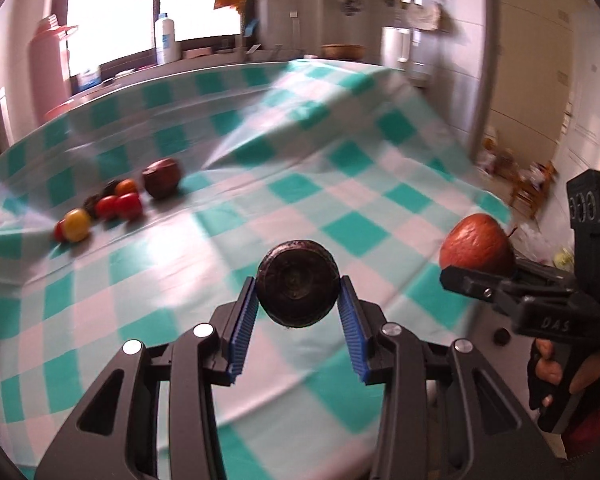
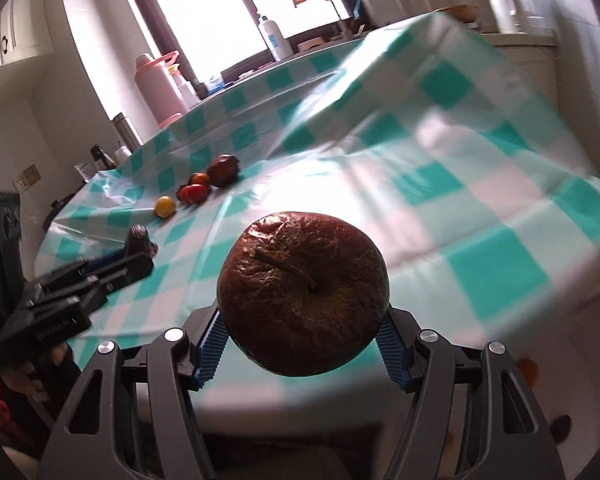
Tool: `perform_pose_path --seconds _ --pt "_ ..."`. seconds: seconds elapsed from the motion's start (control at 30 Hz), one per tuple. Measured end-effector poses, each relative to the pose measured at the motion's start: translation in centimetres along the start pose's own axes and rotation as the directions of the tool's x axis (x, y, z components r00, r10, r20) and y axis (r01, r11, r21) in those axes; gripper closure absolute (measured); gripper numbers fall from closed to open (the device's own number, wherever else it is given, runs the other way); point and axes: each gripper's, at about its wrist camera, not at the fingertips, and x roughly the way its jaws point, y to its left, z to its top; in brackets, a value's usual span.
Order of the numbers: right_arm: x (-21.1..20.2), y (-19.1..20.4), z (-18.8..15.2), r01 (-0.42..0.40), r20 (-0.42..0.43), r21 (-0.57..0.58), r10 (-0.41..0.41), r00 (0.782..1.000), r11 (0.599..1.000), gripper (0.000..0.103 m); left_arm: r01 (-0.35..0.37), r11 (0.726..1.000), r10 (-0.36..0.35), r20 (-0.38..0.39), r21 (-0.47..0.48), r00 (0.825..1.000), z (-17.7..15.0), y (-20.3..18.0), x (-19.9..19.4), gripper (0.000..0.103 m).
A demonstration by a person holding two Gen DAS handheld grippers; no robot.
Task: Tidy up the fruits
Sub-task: 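Lift and carry the brown apple and dark plum with both tools over the white box, then open both tools to drop the brown apple and dark plum into the box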
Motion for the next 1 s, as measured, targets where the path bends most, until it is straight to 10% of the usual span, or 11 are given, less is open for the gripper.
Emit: perform_pose_path --seconds 0.27,0.47,0.73,1.0 --pt "-5.3 -5.5 -3.2 0.102 0.056 0.071 -0.106 0.993 0.992 0.039 0.114 0.976 -0.110 -0.033 0.184 0.993 -0.1 -8.0 1.1 0.062" --pt "-7.5 -11.1 -4.8 0.255 0.009 0.154 -0.259 0.966 0.955 0.039 0.244 0.906 -0.212 -0.127 0.347 0.969 -1.5 -14.9 3.1 0.062" --pt "-3.6 -18.7 -7.1 0.461 -0.258 0.175 -0.411 0.874 0.870 0.039 0.414 0.777 -0.241 -0.384 0.473 0.891 -5.9 -22.6 10.6 0.062" --pt "2.1 -21.9 -8.7 0.550 -0.449 0.018 -0.484 0.751 0.835 0.039 0.518 0.741 -0.228 -0.565 0.428 0.793 -9.5 -26.2 17.2 0.062"
